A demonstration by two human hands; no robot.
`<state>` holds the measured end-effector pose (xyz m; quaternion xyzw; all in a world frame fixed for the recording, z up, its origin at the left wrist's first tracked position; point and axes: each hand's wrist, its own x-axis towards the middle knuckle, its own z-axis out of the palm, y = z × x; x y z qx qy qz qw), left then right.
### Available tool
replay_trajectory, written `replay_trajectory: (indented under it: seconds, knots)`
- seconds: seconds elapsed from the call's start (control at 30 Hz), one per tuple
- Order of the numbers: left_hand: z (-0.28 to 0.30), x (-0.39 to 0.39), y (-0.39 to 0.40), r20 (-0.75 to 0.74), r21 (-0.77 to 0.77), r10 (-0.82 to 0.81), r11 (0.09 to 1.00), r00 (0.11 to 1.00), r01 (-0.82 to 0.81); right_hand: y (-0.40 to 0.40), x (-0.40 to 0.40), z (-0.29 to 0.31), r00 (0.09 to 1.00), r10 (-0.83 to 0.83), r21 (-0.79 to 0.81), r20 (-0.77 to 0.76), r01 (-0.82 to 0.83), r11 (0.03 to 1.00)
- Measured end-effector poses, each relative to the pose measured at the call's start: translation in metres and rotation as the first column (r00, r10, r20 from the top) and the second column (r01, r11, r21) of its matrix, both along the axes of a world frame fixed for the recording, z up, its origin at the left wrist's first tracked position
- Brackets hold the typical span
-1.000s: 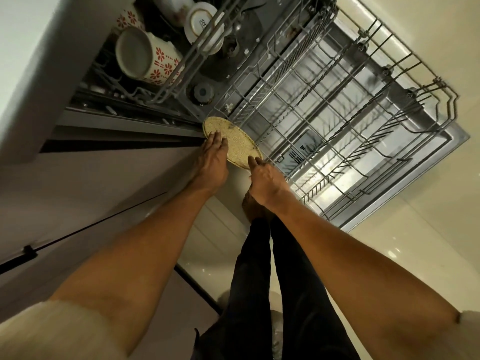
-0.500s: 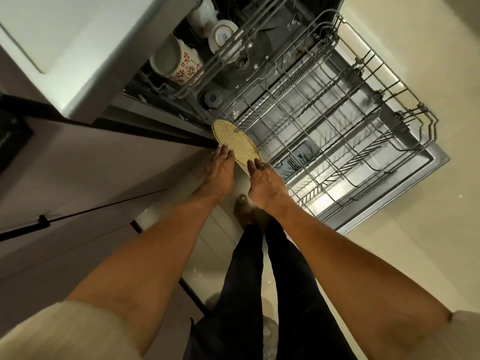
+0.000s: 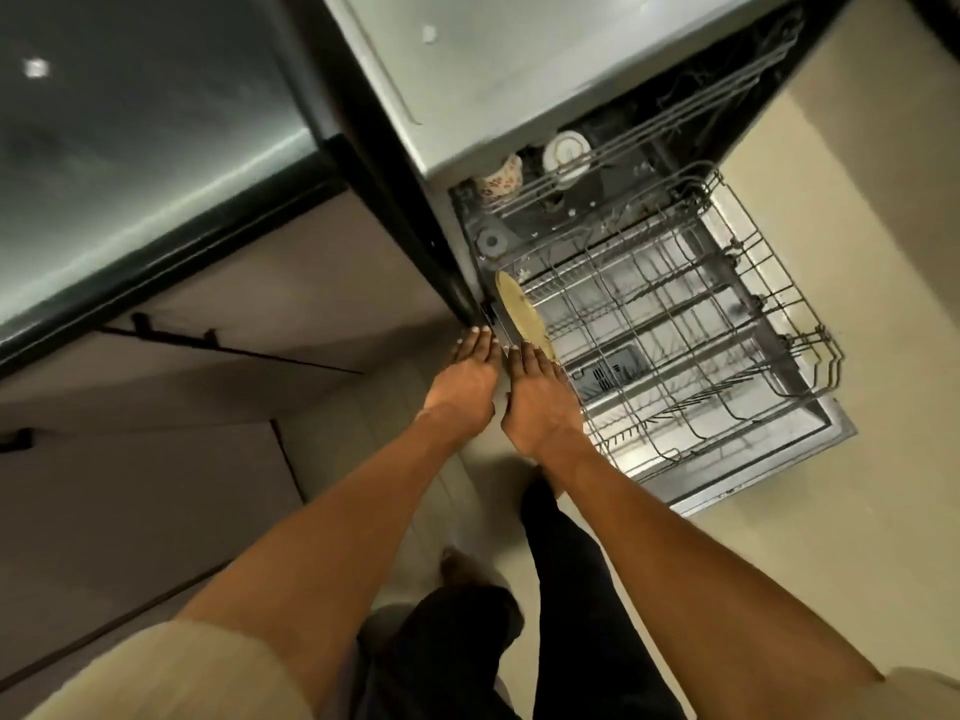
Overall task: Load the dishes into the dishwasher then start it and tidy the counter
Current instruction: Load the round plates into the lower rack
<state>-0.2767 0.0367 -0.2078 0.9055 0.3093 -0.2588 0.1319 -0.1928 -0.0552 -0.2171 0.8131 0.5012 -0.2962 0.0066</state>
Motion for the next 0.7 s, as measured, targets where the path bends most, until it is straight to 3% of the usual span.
replay_trajectory:
  seconds: [0.33, 0.7]
  knots:
    - [0.098, -0.14, -0.032, 0.139, 0.178, 0.025, 0.983, 0.99, -0.05, -0.002, -0.12, 0.094, 0.994, 0.089, 0.093, 0.067, -0.095, 0.991]
    - [0.189, -0.294, -0.031, 0.246, 0.339, 0.198, 0.899, 0.949, -0.276, 0.024, -0.262, 0.195, 0.944, 0.29, 0.318, 0.155, -0.326, 0.89]
